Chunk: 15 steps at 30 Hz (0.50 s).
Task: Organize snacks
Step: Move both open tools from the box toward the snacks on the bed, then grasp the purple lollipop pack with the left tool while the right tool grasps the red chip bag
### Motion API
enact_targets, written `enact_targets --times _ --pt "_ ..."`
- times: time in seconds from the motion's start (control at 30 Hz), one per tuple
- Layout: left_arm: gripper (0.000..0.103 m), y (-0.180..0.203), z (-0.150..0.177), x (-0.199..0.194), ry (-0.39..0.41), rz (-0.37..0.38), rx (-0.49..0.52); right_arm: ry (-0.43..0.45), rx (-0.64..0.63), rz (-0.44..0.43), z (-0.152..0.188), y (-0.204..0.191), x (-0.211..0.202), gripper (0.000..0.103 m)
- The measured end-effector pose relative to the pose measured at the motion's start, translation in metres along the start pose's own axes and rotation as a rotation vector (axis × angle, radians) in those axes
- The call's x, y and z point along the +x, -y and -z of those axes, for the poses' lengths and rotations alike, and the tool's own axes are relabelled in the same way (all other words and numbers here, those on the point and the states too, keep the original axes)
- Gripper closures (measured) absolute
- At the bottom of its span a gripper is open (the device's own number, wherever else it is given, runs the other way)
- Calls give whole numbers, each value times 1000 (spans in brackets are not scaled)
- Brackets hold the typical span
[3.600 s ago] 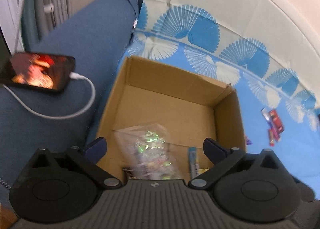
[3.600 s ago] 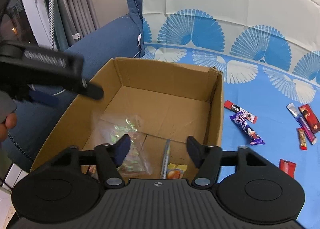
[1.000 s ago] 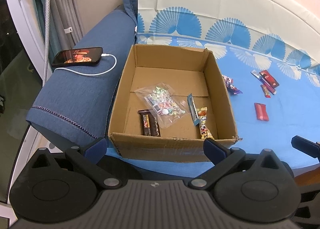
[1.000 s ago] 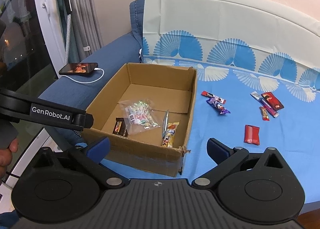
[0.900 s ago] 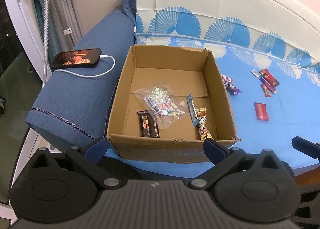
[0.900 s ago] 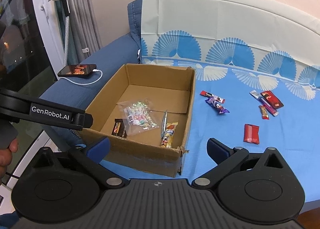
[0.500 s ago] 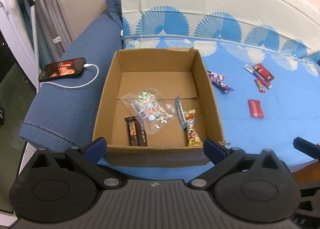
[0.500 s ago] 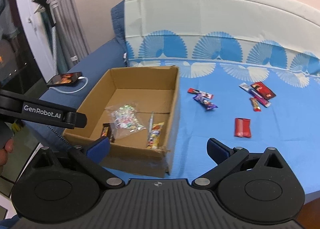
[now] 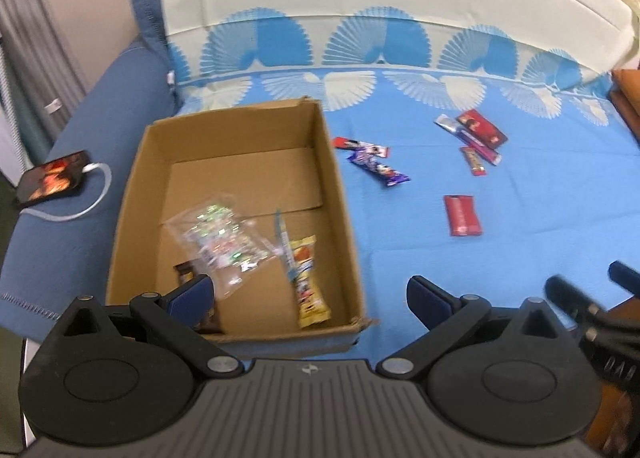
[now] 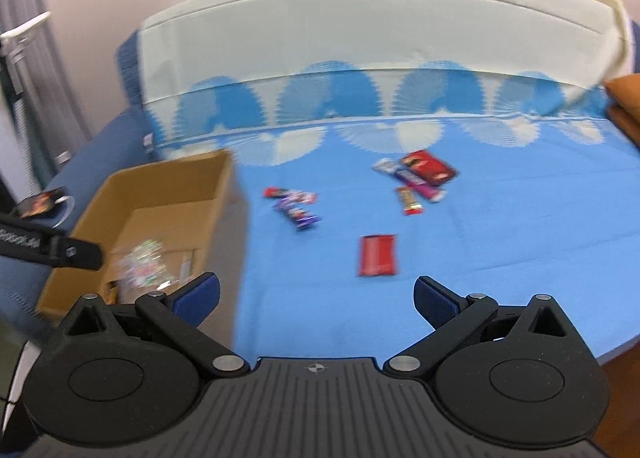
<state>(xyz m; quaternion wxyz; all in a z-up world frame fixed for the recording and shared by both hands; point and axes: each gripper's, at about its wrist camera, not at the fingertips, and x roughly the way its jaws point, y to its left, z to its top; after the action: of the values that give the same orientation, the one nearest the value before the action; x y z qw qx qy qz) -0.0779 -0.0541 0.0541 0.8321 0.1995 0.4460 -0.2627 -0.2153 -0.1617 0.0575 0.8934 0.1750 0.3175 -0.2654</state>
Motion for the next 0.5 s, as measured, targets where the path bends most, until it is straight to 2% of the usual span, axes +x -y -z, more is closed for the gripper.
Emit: enact_targets --times 0.27,0.43,0.5 --pt "0 37 -43 47 -55 23 12 27 81 119 -28 78 38 0" --pt "0 56 -76 96 -104 14 -38 39 118 139 -52 120 81 0" --pt "0 67 -90 117 -88 1 -51 43 121 138 -62 135 103 0"
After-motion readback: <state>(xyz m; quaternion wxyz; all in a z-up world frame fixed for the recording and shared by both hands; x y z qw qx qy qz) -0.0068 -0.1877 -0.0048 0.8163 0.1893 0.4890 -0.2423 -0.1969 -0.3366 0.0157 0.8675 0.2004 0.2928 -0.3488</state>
